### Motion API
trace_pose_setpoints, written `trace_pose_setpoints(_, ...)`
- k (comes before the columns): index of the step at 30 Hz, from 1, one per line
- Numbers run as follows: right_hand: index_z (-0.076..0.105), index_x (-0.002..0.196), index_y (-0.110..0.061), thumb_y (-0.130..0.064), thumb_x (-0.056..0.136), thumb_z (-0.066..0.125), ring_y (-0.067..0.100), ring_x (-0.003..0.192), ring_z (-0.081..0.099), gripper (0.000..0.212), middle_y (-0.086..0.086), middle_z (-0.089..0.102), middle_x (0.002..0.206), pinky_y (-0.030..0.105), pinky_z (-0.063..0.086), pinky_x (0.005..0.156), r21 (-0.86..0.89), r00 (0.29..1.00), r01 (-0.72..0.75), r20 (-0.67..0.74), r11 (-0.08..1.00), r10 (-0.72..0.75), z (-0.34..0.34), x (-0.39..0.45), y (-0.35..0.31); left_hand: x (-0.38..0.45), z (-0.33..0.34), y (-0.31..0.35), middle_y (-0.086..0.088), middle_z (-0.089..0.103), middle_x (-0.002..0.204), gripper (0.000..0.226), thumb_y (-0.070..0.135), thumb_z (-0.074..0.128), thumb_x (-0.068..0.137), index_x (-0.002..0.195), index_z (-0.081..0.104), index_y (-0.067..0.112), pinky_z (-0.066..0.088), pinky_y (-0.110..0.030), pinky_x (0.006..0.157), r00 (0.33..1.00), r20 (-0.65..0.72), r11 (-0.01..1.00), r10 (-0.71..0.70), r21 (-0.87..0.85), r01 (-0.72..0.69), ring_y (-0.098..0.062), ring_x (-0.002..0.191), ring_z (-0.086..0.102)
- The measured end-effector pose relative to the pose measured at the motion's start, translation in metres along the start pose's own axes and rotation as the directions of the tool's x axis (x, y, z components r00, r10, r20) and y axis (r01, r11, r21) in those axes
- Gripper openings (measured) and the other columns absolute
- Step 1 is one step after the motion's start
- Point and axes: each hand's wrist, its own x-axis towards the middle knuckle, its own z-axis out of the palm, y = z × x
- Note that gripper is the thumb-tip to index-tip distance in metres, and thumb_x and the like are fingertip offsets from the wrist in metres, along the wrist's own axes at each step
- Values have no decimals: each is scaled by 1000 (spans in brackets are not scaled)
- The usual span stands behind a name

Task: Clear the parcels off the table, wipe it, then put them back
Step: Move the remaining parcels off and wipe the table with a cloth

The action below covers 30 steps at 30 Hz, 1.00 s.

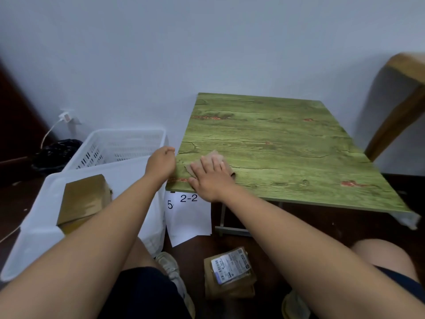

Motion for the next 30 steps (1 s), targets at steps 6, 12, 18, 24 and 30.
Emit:
trace_pose_setpoints(6,-5,153,-41,-64,97,9,28,144,-26,62,-13,-17,160,48,-18,116,-68,990,102,102,992,-95,7,-14,15,2,7,1,-12,65,112,38,21,29,99,104,63,6,42,-36,90,990,91,980,107,158,-120,-30,107,56)
trace_pose_setpoints(12,-7,152,-44,-73,91,6,37,145,-22,69,3,-21,160,49,-15,117,-48,960,-275,47,960,277,-18,-27,105,11,20,-7,-15,61,100,39,23,28,101,96,59,1,35,-31,75,991,113,975,69,202,-91,-26,90,51)
trace_pose_setpoints(18,-10,152,-40,-74,91,8,34,141,-29,73,-3,-24,158,45,-23,111,-88,994,1,109,996,9,-10,-35,66,7,31,1,-13,63,115,34,18,36,96,110,64,6,44,-39,91,978,50,945,201,252,-207,-32,110,55)
trace_pose_setpoints(24,13,155,-31,-57,100,20,19,150,-8,61,-3,0,164,39,-4,119,-48,992,124,-8,991,-125,-13,-52,73,-15,40,13,-4,57,136,37,13,44,95,128,61,17,37,-29,101,925,236,911,300,218,-351,-23,125,50)
trace_pose_setpoints(30,61,124,-21,-40,96,50,28,123,48,36,3,55,130,41,38,103,18,944,-41,-326,999,45,-18,-65,121,-36,61,16,1,59,128,31,24,49,93,118,66,19,38,-34,97,855,332,755,399,411,-512,-22,121,48)
